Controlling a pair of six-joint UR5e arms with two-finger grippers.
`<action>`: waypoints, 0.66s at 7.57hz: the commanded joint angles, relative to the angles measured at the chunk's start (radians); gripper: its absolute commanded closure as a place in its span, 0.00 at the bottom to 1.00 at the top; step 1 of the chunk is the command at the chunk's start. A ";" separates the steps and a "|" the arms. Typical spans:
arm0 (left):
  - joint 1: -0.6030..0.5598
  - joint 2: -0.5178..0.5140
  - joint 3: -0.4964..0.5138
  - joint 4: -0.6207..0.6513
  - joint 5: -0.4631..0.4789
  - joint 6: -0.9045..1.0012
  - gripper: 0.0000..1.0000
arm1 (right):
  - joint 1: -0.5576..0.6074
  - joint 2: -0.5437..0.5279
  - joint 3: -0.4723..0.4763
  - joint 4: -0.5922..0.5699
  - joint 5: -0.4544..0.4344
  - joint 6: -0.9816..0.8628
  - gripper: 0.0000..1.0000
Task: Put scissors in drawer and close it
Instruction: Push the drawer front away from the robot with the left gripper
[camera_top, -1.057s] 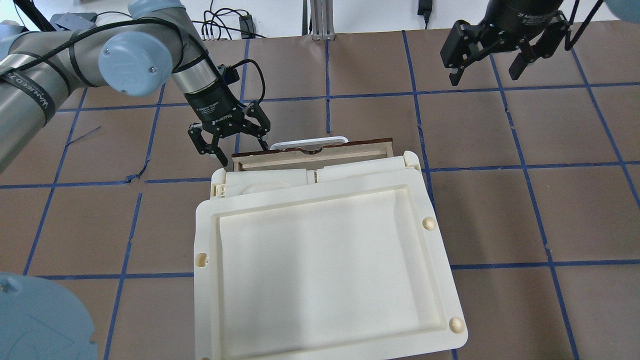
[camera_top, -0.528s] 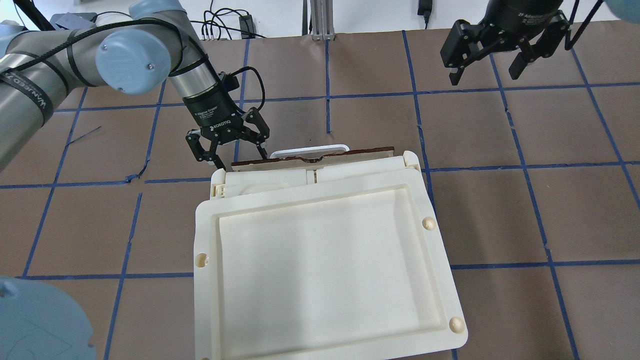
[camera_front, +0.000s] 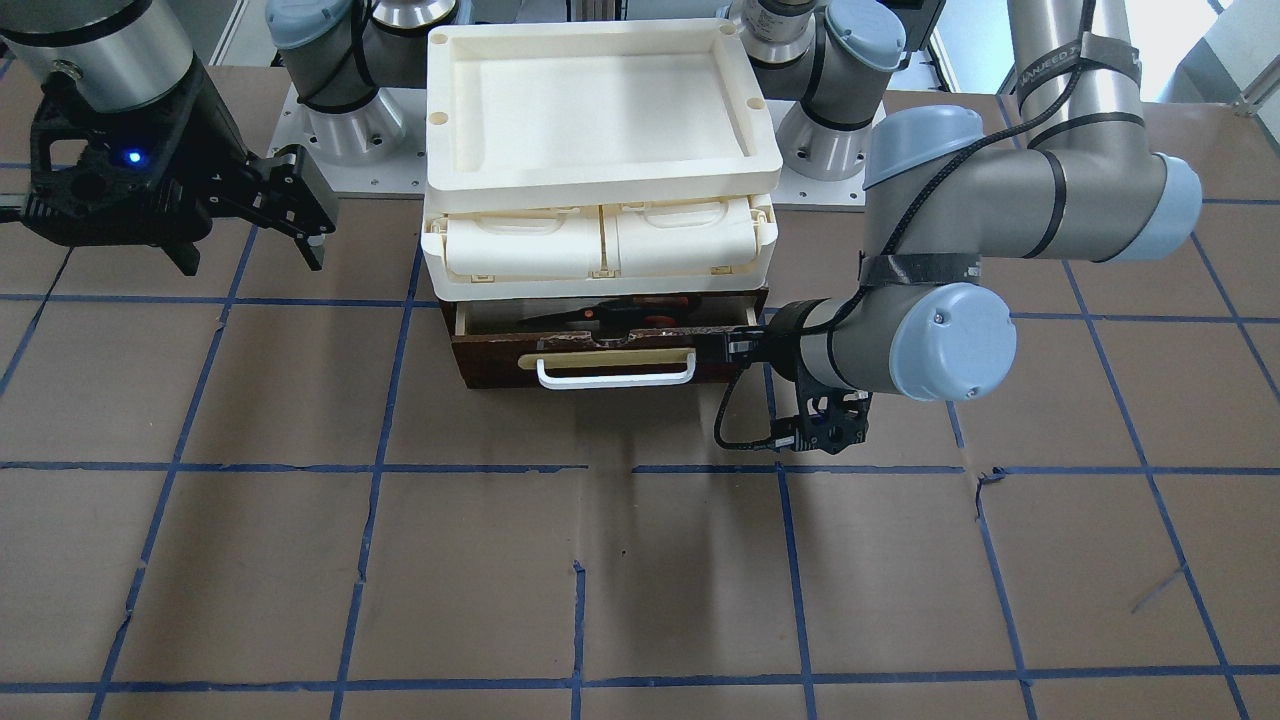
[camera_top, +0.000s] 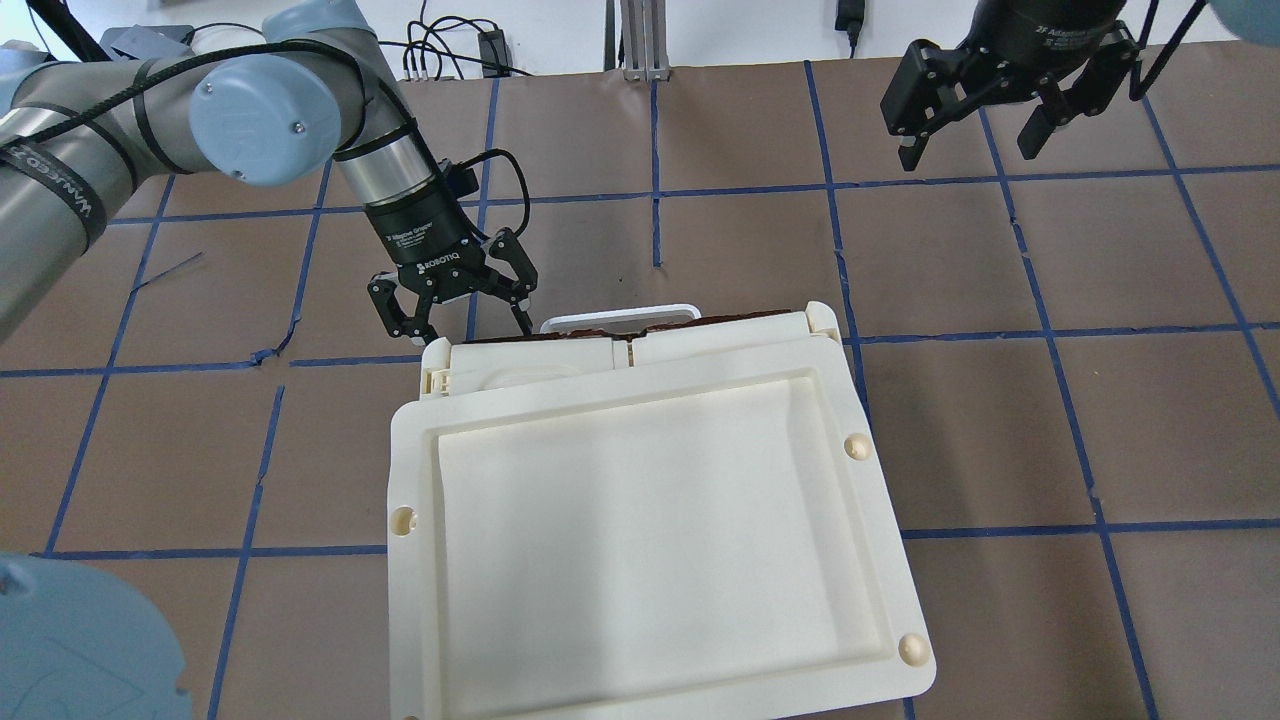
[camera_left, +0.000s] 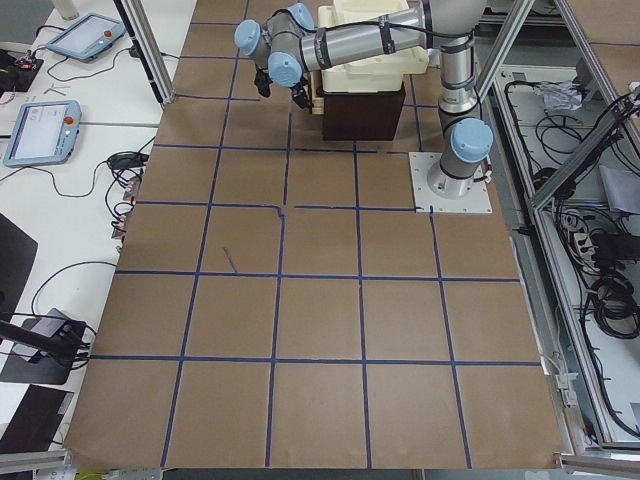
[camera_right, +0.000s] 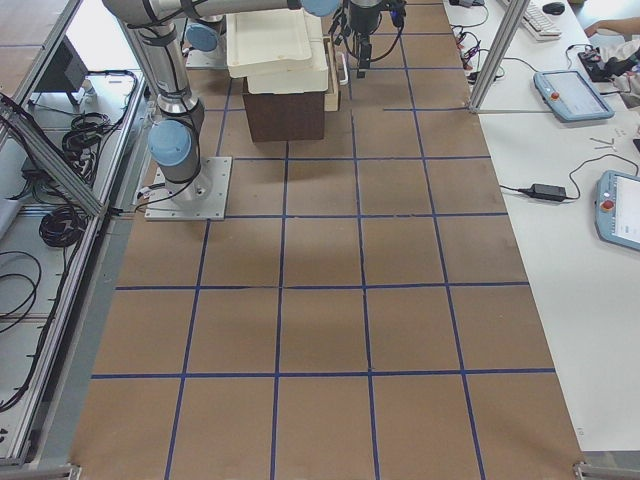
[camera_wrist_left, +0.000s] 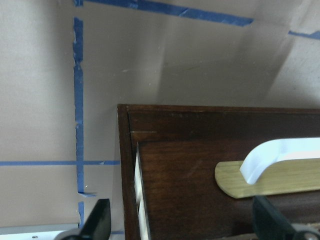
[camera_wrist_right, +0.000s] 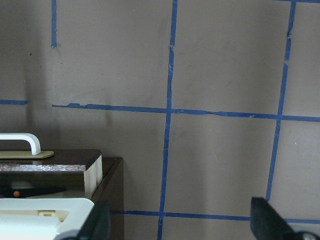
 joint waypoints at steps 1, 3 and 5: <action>-0.001 0.002 -0.023 -0.045 0.000 0.010 0.00 | 0.000 0.000 0.000 0.000 0.001 0.000 0.00; -0.003 0.008 -0.055 -0.045 0.000 0.011 0.00 | 0.002 -0.002 -0.002 0.000 0.001 0.002 0.00; -0.001 0.012 -0.055 -0.061 0.000 0.011 0.00 | 0.002 -0.002 -0.002 0.000 0.001 0.000 0.00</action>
